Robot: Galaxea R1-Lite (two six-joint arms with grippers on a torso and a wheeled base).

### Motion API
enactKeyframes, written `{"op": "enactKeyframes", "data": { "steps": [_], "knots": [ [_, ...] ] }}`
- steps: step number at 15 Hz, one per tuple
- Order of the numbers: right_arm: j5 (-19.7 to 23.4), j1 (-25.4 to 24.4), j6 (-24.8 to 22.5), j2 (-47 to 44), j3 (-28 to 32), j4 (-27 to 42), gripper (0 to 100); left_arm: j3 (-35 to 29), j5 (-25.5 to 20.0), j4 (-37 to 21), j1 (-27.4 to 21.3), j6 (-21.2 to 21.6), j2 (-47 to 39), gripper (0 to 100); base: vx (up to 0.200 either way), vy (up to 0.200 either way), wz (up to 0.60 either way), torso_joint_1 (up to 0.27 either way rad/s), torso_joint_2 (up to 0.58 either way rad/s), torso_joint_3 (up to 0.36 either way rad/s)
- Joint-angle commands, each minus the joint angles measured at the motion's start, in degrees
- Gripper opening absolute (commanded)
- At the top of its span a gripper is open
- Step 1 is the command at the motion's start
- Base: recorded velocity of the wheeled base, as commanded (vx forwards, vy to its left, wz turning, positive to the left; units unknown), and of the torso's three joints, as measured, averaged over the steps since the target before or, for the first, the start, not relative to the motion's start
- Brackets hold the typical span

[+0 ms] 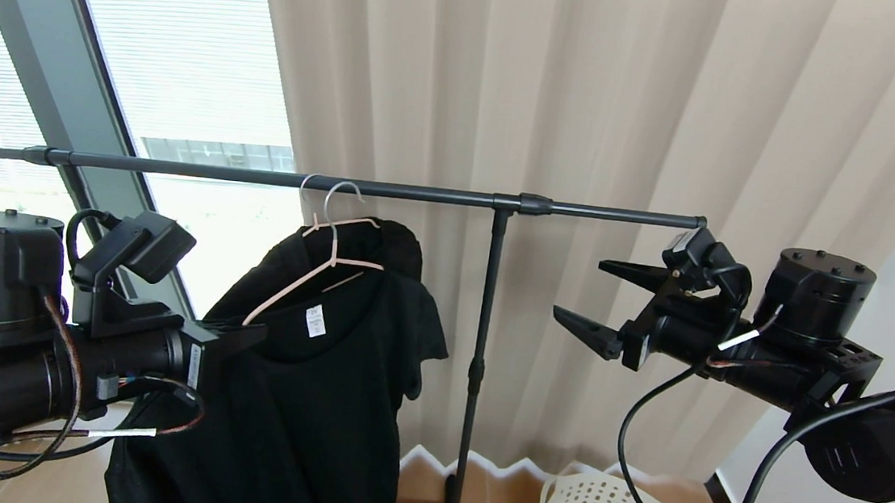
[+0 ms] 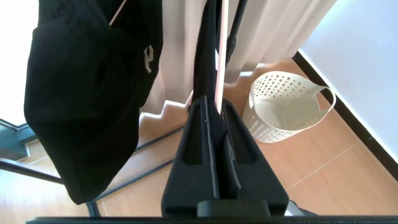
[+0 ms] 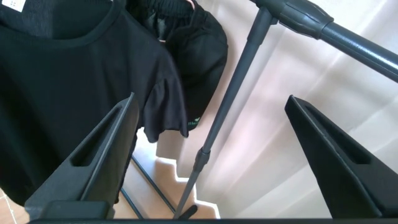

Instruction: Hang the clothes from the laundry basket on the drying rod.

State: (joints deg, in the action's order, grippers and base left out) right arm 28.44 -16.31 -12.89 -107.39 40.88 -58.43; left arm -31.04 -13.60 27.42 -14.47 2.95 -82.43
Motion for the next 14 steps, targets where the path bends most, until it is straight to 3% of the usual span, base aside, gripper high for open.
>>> {"op": "enactKeyframes", "data": {
  "steps": [1, 4, 9, 12, 14],
  "knots": [
    [0.04, 0.05, -0.03, -0.02, -0.09, -0.02, 100, 0.01, -0.02, 1.06, -0.21, 0.04, -0.18, 0, 0.0, 0.0, 0.0, 0.0, 0.0, 0.0],
    [0.04, 0.05, -0.03, 0.07, -0.18, -0.02, 100, 0.28, 0.07, 6.16, -0.3, -0.05, -1.68, 0, 0.0, 0.0, 0.0, 0.0, 0.0, 0.0],
    [0.04, 0.14, -0.12, -0.37, 0.08, -0.02, 100, -1.57, 0.07, 6.42, -0.56, -0.14, -4.67, 0, 0.0, 0.0, 0.0, 0.0, 0.0, 0.0],
    [-0.05, 0.14, -0.21, -1.33, 0.26, -0.02, 100, -3.77, -0.02, 8.79, -0.56, -4.27, -8.01, 0, 0.0, 0.0, 0.0, 0.0, 0.0, 0.0],
    [-0.05, 0.14, -0.3, -1.33, 0.17, -0.02, 100, -5.35, 0.07, 10.29, -0.56, -4.71, -10.12, 0, 0.0, 0.0, 0.0, 0.0, 0.0, 0.0]
  ]
}}
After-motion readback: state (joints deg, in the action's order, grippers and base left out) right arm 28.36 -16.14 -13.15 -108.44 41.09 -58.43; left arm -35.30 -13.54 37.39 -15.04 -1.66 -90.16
